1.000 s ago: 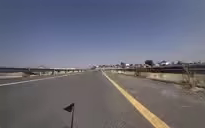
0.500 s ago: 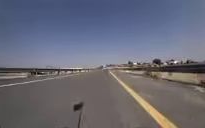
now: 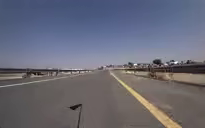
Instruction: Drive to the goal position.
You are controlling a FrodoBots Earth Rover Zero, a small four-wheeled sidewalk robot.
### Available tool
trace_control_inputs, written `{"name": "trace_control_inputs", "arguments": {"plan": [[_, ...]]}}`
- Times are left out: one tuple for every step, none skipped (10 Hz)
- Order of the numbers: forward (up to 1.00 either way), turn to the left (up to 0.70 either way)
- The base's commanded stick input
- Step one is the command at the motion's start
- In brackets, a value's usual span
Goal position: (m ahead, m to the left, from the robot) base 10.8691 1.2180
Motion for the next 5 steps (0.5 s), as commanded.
{"name": "trace_control_inputs", "arguments": {"plan": [[1.0, 0.0], [1.0, 0.0], [1.0, 0.0], [1.0, 0.0], [1.0, 0.0]]}}
